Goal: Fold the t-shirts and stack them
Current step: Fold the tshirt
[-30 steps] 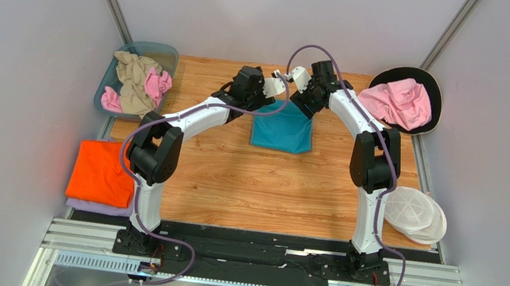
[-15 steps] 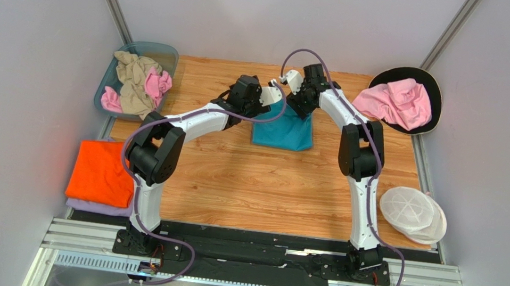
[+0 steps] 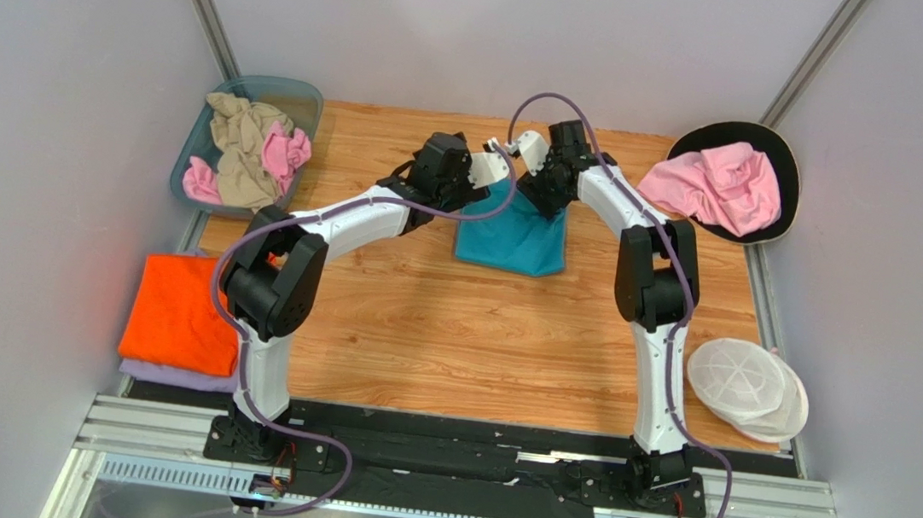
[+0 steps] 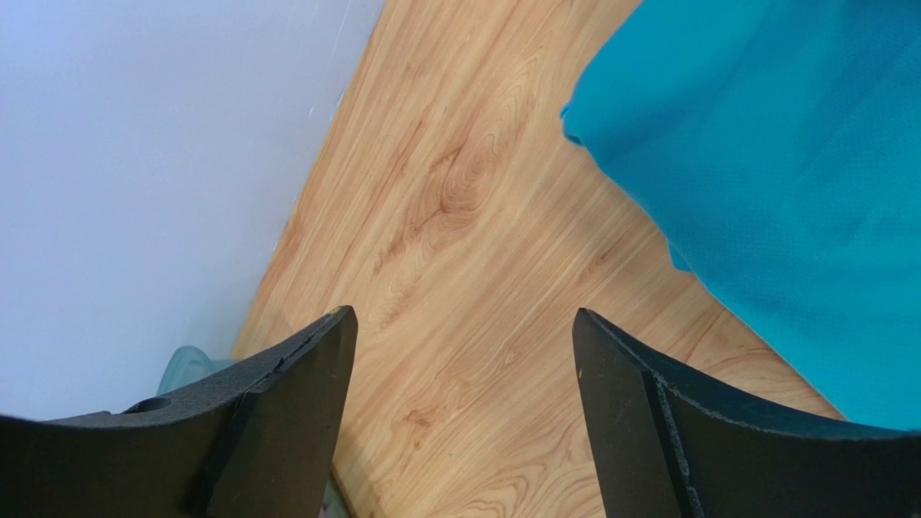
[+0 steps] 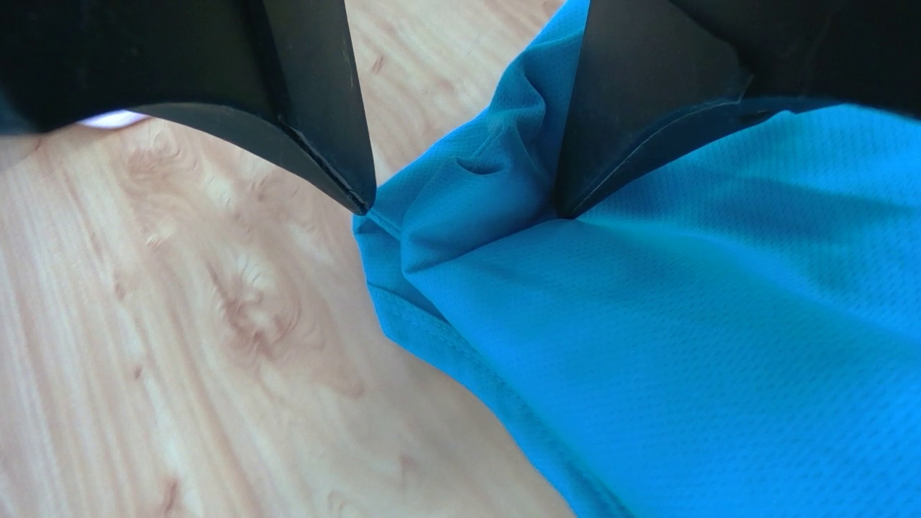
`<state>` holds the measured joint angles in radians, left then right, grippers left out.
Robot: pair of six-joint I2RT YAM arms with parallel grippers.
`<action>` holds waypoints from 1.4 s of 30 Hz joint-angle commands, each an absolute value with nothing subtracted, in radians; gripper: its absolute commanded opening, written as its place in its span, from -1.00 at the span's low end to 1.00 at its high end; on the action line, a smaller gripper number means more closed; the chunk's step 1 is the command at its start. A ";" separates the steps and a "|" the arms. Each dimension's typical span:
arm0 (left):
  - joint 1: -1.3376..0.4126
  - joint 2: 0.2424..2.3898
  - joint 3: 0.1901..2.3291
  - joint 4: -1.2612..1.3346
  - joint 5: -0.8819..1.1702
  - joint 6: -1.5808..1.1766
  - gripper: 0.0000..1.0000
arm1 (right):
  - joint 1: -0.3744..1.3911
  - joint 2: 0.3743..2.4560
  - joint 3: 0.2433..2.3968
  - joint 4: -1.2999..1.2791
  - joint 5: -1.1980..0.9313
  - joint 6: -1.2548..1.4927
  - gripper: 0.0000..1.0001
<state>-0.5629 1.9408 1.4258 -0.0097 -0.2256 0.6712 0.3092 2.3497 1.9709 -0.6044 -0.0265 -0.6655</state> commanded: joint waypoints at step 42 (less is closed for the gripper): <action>-0.304 2.454 2.252 -1.012 0.799 0.367 0.96 | 0.408 1.967 1.635 -0.548 0.074 -0.566 0.50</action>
<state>-0.3031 2.4466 2.2017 -0.9813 0.7143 0.3988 0.4072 2.0197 1.6375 -0.5934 0.0612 -0.5831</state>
